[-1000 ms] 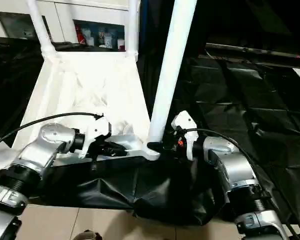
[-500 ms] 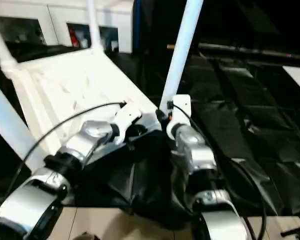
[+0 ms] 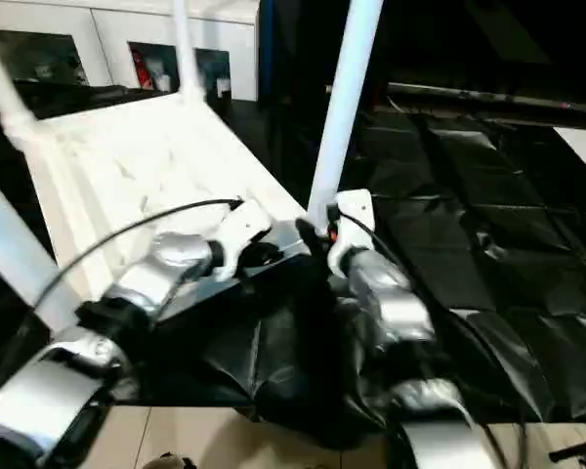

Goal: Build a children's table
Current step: Rotate leg to tighten

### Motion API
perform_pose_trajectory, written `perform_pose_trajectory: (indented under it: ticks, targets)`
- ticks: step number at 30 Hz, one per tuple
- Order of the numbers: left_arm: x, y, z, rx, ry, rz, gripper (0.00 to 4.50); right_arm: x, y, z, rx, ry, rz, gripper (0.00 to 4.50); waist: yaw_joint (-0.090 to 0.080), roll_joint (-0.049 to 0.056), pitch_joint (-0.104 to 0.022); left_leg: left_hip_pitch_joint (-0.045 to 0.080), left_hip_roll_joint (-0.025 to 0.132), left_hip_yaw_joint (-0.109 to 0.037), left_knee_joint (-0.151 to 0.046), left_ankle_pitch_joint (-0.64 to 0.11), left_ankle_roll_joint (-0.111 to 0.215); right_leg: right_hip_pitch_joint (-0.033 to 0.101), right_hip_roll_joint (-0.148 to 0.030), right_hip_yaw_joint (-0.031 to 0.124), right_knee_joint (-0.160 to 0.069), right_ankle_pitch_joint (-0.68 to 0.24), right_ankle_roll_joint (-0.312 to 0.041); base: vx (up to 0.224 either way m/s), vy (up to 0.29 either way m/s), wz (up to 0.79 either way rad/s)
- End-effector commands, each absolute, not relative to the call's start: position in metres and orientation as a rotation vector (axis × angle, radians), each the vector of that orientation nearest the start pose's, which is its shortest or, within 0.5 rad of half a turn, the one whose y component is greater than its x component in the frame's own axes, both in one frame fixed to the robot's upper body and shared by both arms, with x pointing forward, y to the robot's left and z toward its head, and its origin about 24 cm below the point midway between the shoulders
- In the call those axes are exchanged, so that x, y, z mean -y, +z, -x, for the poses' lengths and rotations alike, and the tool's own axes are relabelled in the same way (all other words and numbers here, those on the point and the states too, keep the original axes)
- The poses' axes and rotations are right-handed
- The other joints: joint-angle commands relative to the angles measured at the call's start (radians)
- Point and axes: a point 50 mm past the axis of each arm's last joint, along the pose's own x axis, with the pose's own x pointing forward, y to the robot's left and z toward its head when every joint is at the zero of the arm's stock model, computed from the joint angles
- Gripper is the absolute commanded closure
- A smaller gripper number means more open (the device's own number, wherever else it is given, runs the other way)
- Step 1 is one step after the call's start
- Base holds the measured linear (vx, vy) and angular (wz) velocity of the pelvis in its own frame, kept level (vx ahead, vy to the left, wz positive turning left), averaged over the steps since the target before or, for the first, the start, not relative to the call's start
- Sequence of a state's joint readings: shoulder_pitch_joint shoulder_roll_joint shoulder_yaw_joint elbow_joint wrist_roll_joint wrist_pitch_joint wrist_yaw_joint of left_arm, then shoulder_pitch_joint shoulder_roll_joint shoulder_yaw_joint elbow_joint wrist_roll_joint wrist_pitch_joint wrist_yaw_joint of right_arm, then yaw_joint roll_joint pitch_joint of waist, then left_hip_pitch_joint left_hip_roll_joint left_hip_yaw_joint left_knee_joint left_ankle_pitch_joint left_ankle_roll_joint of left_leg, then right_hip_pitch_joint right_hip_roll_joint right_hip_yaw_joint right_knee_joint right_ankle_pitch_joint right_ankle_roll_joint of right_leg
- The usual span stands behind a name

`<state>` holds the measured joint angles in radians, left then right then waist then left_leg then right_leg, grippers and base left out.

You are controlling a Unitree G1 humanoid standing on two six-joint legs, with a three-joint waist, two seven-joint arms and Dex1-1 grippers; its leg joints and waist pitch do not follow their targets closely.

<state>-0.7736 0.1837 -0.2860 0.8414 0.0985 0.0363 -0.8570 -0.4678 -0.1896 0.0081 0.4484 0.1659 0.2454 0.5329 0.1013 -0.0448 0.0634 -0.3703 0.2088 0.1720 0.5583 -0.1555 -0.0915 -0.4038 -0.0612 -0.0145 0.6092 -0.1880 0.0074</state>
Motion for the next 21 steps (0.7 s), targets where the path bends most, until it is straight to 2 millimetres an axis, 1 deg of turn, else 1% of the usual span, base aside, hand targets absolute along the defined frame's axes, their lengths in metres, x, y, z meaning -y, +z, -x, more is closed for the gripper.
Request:
perform_pose_trajectory:
  ticks: [1, 2, 3, 4, 5, 6, 7, 8, 9, 10, 11, 12, 13, 14, 15, 16, 17, 18, 19, 20, 21]
  targets:
    - [-0.077, 0.062, -0.345, -0.275, -1.181, -0.475, 4.5, 0.134, 0.061, -0.323, -0.223, 0.703, -0.014, 1.27, 0.005, -0.002, -0.055, 0.012, 0.013, 0.002, -0.06, -0.241, 0.032, 0.047, -0.06, 0.026, -0.079, -0.169, -0.173, 0.0, 0.0, 0.0]
    - [-0.08, 0.062, -0.345, -0.274, -1.187, -0.483, 4.5, 0.138, 0.062, -0.318, -0.224, 0.731, -0.001, 1.27, 0.006, -0.001, -0.054, 0.014, 0.015, 0.002, -0.062, -0.252, 0.028, 0.044, -0.06, 0.026, -0.082, -0.19, -0.172, 0.0, 0.0, 0.0]
    - [-0.086, 0.064, -0.347, -0.261, -1.183, -0.5, 4.5, 0.149, 0.063, -0.304, -0.237, 0.8, 0.035, 1.27, 0.009, 0.001, -0.053, 0.016, 0.016, 0.002, -0.062, -0.255, 0.027, 0.044, -0.059, 0.027, -0.083, -0.195, -0.169, 0.0, 0.0, 0.0]
    - [-0.088, 0.065, -0.347, -0.249, -1.185, -0.497, 4.5, 0.152, 0.063, -0.297, -0.249, 0.833, 0.049, 1.27, 0.018, 0.002, -0.052, 0.018, 0.018, 0.002, -0.061, -0.26, 0.033, 0.045, -0.058, 0.028, -0.083, -0.185, -0.163, 0.0, 0.0, 0.0]
    - [-0.09, 0.068, -0.347, -0.22, -1.184, -0.479, 4.5, 0.155, 0.064, -0.288, -0.261, 0.87, 0.062, 1.27, 0.017, 0.001, -0.052, 0.011, 0.017, 0.0, -0.064, -0.266, 0.033, 0.048, -0.06, 0.027, -0.081, -0.186, -0.16, 0.0, 0.0, 0.0]
    - [-0.09, 0.068, -0.347, -0.216, -1.183, -0.478, 4.5, 0.156, 0.064, -0.287, -0.262, 0.873, 0.062, 1.27, 0.017, 0.0, -0.054, 0.01, 0.017, -0.001, -0.064, -0.261, 0.031, 0.05, -0.061, 0.026, -0.08, -0.183, -0.16, 0.0, 0.0, 0.0]
    - [-0.091, 0.071, -0.347, -0.186, -1.171, -0.462, 4.5, 0.157, 0.066, -0.28, -0.27, 0.898, 0.062, 1.27, 0.016, 0.003, -0.052, 0.012, 0.017, 0.0, -0.063, -0.271, 0.032, 0.044, -0.06, 0.027, -0.082, -0.188, -0.163, 0.0, 0.0, 0.0]
    - [-0.092, 0.071, -0.347, -0.183, -1.17, -0.46, 4.5, 0.157, 0.066, -0.279, -0.27, 0.9, 0.061, 1.27, 0.014, -0.001, -0.051, 0.009, 0.016, 0.0, -0.063, -0.276, 0.03, 0.044, -0.061, 0.026, -0.083, -0.215, -0.163, 0.0, 0.0, 0.0]
    - [-0.093, 0.072, -0.348, -0.163, -1.159, -0.446, 4.5, 0.156, 0.067, -0.275, -0.271, 0.915, 0.059, 1.27, 0.015, 0.004, -0.05, 0.009, 0.015, 0.0, -0.063, -0.275, 0.029, 0.043, -0.062, 0.027, -0.084, -0.226, -0.163, 0.0, 0.0, 0.0]
    - [-0.095, 0.074, -0.346, -0.152, -1.163, -0.416, 4.5, 0.153, 0.069, -0.268, -0.273, 0.943, 0.059, 1.27, 0.016, 0.005, -0.047, 0.01, 0.016, 0.0, -0.063, -0.275, 0.027, 0.042, -0.063, 0.028, -0.086, -0.244, -0.16, 0.0, 0.0, 0.0]
    - [-0.097, 0.075, -0.344, -0.155, -1.178, -0.387, 4.22, 0.15, 0.07, -0.264, -0.274, 0.958, 0.06, 1.22, 0.016, 0.006, -0.046, 0.008, 0.016, 0.0, -0.063, -0.267, 0.03, 0.041, -0.063, 0.029, -0.085, -0.246, -0.158, 0.0, 0.0, 0.0]
    - [-0.098, 0.076, -0.342, -0.151, -1.184, -0.371, 4.05, 0.149, 0.07, -0.261, -0.276, 0.964, 0.06, 1.2, 0.016, 0.006, -0.047, 0.007, 0.018, -0.002, -0.064, -0.258, 0.028, 0.043, -0.065, 0.029, -0.083, -0.24, -0.158, 0.0, 0.0, 0.0]
    - [-0.098, 0.076, -0.341, -0.151, -1.185, -0.369, 3.94, 0.148, 0.07, -0.261, -0.276, 0.965, 0.06, 1.2, 0.015, 0.01, -0.046, 0.005, 0.017, -0.002, -0.064, -0.248, 0.027, 0.043, -0.063, 0.029, -0.08, -0.23, -0.16, 0.0, 0.0, 0.0]
    - [-0.102, 0.08, -0.336, -0.121, -1.179, -0.328, 3.94, 0.147, 0.071, -0.258, -0.273, 0.955, 0.053, 1.2, 0.014, 0.017, -0.05, 0.007, 0.019, -0.001, -0.061, -0.228, 0.022, 0.041, -0.065, 0.029, -0.075, -0.182, -0.182, 0.0, 0.0, 0.0]
    - [-0.104, 0.081, -0.335, -0.115, -1.171, -0.32, 3.84, 0.146, 0.071, -0.259, -0.271, 0.95, 0.051, 1.2, 0.013, 0.017, -0.052, 0.004, 0.02, -0.001, -0.059, -0.215, 0.022, 0.042, -0.063, 0.029, -0.07, -0.143, -0.194, 0.0, 0.0, 0.0]
    - [-0.106, 0.083, -0.333, -0.102, -1.154, -0.303, 3.71, 0.146, 0.07, -0.259, -0.266, 0.939, 0.046, 1.2, 0.012, 0.02, -0.05, 0.005, 0.021, 0.001, -0.057, -0.208, 0.024, 0.037, -0.058, 0.028, -0.066, -0.085, -0.213, 0.0, 0.0, 0.0]
    - [-0.109, 0.085, -0.331, -0.089, -1.135, -0.287, 3.58, 0.145, 0.071, -0.259, -0.263, 0.927, 0.04, 1.2, 0.01, 0.02, -0.053, 0.005, 0.018, 0.003, -0.054, -0.195, 0.028, 0.04, -0.053, 0.026, -0.061, -0.042, -0.218, 0.0, 0.0, 0.0]
    - [-0.119, 0.086, -0.323, -0.083, -1.083, -0.275, 3.52, 0.143, 0.069, -0.261, -0.252, 0.884, 0.033, 1.2, 0.008, 0.016, -0.051, 0.002, 0.018, 0.002, -0.054, -0.181, 0.033, 0.04, -0.053, 0.026, -0.057, -0.011, -0.22, 0.0, 0.0, 0.0]
    - [-0.122, 0.086, -0.318, -0.082, -1.069, -0.269, 3.5, 0.142, 0.069, -0.262, -0.249, 0.869, 0.027, 1.2, 0.005, 0.018, -0.05, -0.002, 0.016, 0.003, -0.053, -0.159, 0.042, 0.04, -0.051, 0.024, -0.056, 0.019, -0.221, 0.0, 0.0, 0.0]
    - [-0.126, 0.086, -0.312, -0.077, -1.044, -0.257, 3.45, 0.14, 0.068, -0.263, -0.242, 0.852, 0.021, 1.2, 0.001, 0.015, -0.047, -0.004, 0.017, 0.003, -0.053, -0.158, 0.046, 0.039, -0.051, 0.023, -0.053, 0.02, -0.22, 0.0, 0.0, 0.0]
    - [-0.128, 0.087, -0.308, -0.074, -1.029, -0.249, 3.32, 0.139, 0.068, -0.263, -0.239, 0.844, 0.018, 1.2, -0.003, 0.017, -0.042, -0.003, 0.016, 0.006, -0.056, -0.182, 0.046, 0.035, -0.05, 0.023, -0.061, -0.03, -0.21, 0.0, 0.0, 0.0]
